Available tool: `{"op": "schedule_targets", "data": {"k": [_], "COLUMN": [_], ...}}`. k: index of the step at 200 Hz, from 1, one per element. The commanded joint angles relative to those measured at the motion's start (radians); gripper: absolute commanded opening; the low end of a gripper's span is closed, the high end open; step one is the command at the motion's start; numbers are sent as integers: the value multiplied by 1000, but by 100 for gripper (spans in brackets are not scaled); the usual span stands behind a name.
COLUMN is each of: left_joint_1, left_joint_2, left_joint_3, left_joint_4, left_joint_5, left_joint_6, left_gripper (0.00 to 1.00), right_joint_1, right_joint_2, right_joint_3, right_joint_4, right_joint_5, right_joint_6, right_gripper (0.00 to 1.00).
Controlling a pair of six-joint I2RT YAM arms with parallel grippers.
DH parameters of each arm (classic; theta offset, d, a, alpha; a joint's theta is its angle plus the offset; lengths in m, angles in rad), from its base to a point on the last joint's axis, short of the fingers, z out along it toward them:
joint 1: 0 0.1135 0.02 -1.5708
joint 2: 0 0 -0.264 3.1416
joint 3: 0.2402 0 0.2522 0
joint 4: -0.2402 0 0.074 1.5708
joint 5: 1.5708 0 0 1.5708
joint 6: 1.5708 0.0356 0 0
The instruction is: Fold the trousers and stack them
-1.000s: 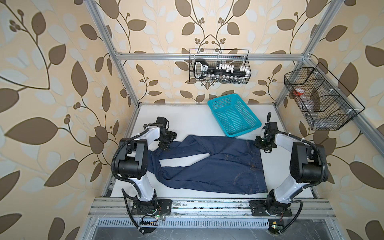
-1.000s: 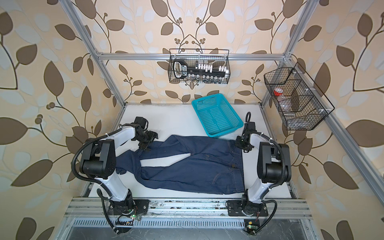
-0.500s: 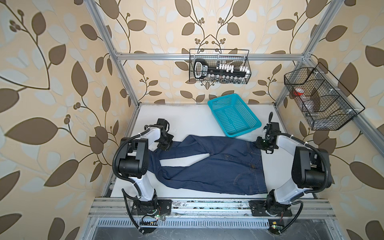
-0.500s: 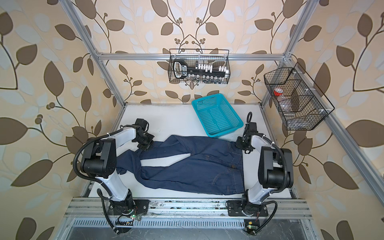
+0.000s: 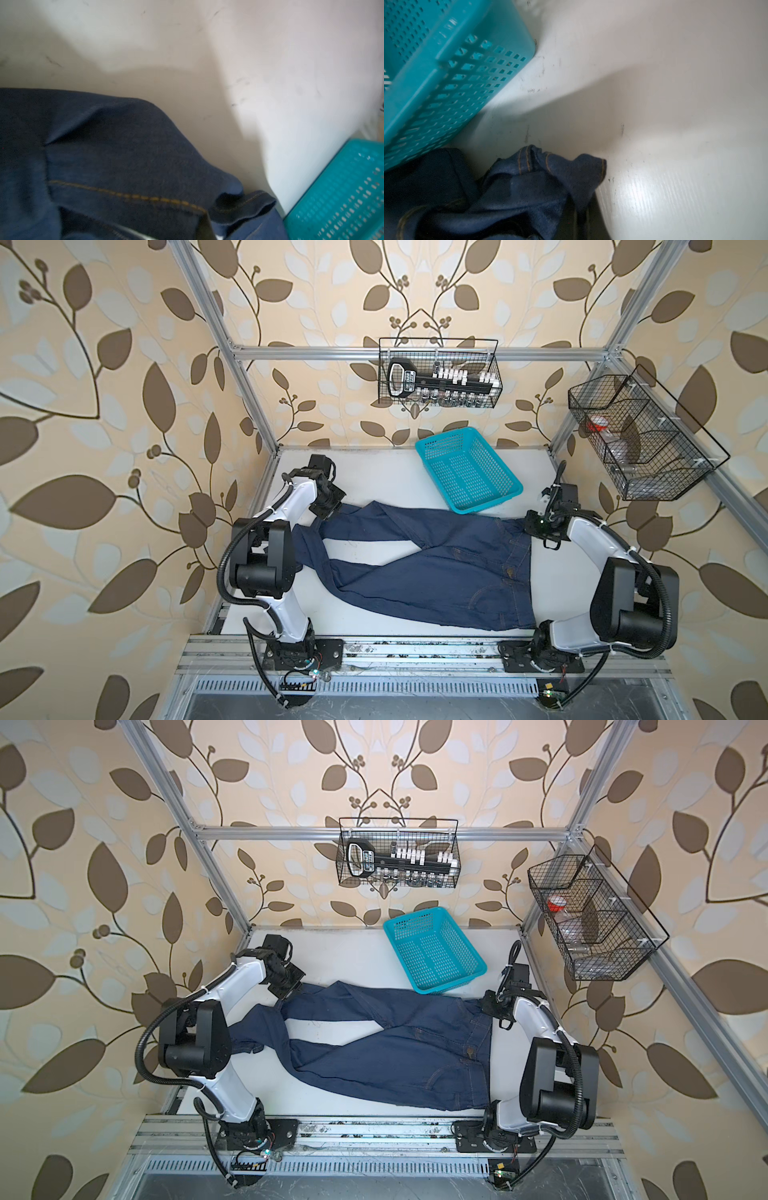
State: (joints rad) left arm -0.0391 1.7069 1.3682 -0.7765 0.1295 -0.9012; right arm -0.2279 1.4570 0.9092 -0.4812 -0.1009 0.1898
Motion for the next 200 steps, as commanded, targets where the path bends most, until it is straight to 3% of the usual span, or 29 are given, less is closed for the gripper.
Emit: {"op": "schedule_targets", "data": {"k": [1,26,64,95,142,165,181,200], "left_joint_1": [-10,-51,-102,-134,-134,-134,-134,-133], "left_joint_2": [-187,-368,-574,-587,-470,-436,-444,-441], "left_joint_3": [62,-42,-352,-559,-609,-593,-523,-384], "left_joint_4": [-183,-257,-234,-149,-65,-106,-170,-272], "left_joint_5": [-41,-75,-51,-88,-99,-89,-103,-154], "left_joint_6": [97,102,42,5,34,75,114,169], "left_gripper": [0,0,0,0,0,14,42,52], "right_joint_1": [-15,-33,-48,-54,-57,-57,-57,-56], "right_joint_2": [-34,-58,-77,-60,-50,-72,-103,-122], "right_joint_3": [47,68,68,70,-12,-97,-127,-124], "right_joint_4": [-10,-40,-45,-48,-39,5,24,24], "right_joint_5": [20,78,116,143,235,290,286,265], "right_joint_6": [-13,-35,-57,-71,-112,-119,-117,-119], "right_gripper": [0,0,0,0,0,0,0,0]}}
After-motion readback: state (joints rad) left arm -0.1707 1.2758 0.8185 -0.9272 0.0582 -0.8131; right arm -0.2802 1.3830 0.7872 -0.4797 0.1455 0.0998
